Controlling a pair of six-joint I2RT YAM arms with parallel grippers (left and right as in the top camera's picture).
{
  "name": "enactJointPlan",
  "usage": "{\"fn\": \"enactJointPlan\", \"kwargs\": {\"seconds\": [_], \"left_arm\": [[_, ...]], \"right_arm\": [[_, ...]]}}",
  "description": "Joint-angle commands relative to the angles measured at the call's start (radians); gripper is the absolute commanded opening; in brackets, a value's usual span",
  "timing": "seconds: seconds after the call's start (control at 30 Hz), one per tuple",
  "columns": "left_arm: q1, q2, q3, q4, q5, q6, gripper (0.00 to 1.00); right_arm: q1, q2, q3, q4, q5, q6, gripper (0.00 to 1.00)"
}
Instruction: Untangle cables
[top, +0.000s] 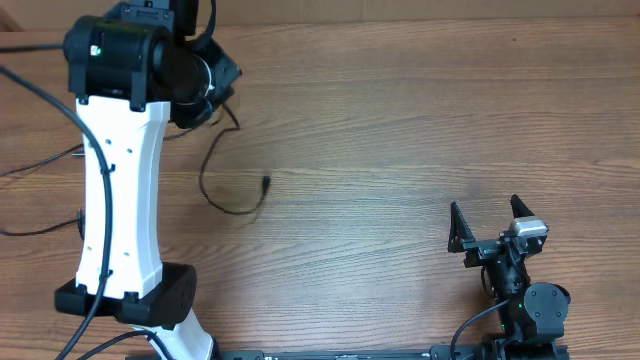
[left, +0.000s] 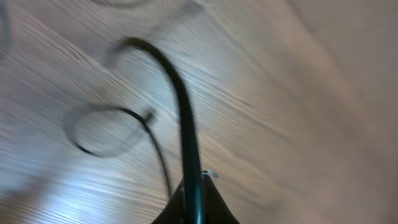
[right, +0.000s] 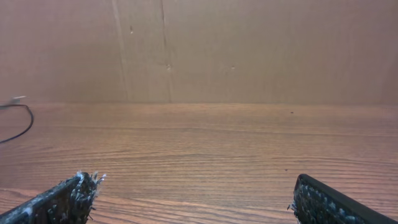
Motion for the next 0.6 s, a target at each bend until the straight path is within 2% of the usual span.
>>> {"fn": "enactJointPlan", "kwargs": {"seconds": [0.0, 0.17, 0.57], "left_arm": [[0.0, -0.005, -0.062, -0.002, -0.122, 0.207, 0.04], [0.007, -0.005, -0.16, -0.002, -0.288, 0.213, 0.04], [0.015, -0.005, -0.196, -0.002, -0.356, 0.221, 0.04]], "right_arm": [[-0.002, -0.002, -0.01, 0.005, 0.005, -0.005, 1.0], [-0.002, -0.002, -0.01, 0.005, 0.005, -0.005, 1.0], [-0.002, -0.002, -0.01, 0.005, 0.005, -0.005, 1.0]]}}
